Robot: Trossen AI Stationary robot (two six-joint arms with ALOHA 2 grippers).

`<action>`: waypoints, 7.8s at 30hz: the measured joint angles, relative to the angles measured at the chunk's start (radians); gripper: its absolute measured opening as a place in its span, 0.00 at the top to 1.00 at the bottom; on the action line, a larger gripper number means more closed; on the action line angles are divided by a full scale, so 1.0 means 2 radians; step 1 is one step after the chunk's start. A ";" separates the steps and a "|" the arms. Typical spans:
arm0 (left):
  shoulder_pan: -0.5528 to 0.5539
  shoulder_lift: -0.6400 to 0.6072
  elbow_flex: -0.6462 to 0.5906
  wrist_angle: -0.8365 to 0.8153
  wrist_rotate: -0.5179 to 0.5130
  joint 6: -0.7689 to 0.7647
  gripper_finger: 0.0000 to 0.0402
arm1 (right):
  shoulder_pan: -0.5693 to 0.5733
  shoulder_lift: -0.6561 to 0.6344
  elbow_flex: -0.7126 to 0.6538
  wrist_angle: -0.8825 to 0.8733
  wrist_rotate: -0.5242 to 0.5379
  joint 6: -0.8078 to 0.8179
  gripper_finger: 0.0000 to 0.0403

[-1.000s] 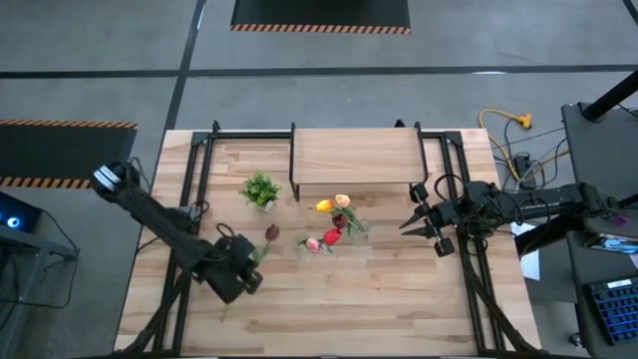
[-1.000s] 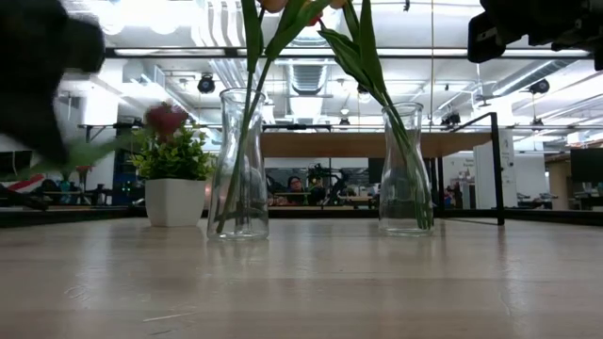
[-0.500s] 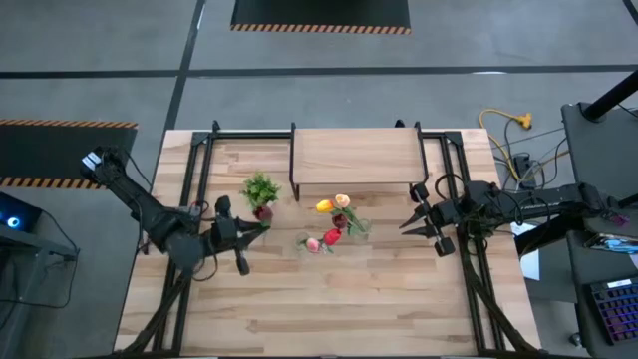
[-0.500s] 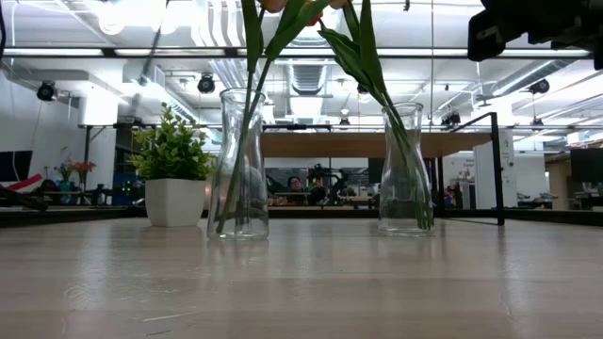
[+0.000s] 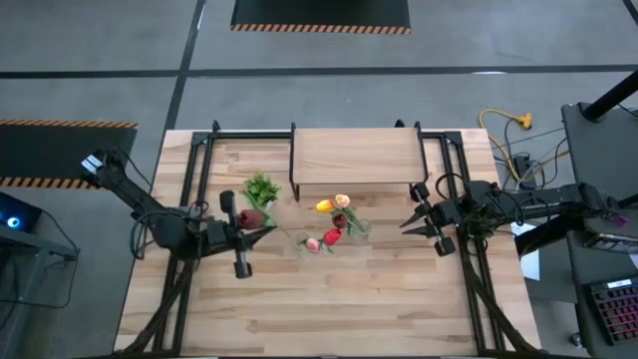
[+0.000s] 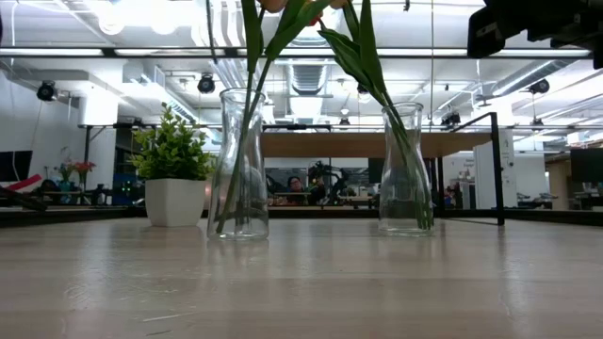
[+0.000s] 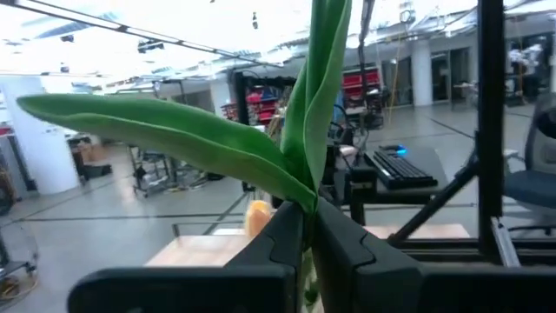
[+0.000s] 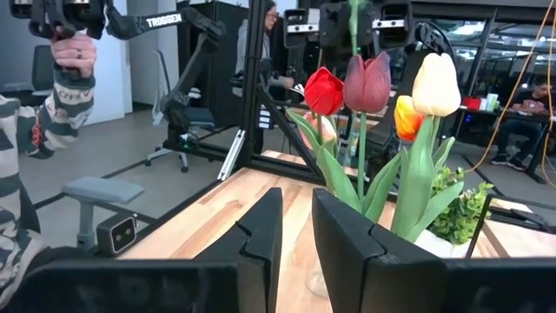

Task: Pick and place flowers into a vace then onto a shelf
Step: Put the dark red tulip into the left transparent vase, then put the right transparent vase on the shelf

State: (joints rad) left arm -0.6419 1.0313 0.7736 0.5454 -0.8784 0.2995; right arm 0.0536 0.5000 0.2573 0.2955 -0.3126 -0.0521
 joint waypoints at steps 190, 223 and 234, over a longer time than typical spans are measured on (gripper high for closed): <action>0.330 -0.492 -0.361 -0.189 0.477 -0.089 0.99 | -0.175 0.183 0.176 -0.135 0.491 0.129 0.58; 0.330 -0.492 -0.361 -0.196 0.477 -0.089 0.99 | -0.206 0.125 0.168 -0.174 0.361 0.105 0.19; 0.330 -0.492 -0.361 -0.196 0.477 -0.089 0.99 | -0.135 0.033 0.087 -0.157 0.191 0.121 0.19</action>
State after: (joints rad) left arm 0.0185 0.0467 0.0521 0.1529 0.0765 0.1223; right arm -0.2154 0.5652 0.4318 -0.0193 0.0688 0.1895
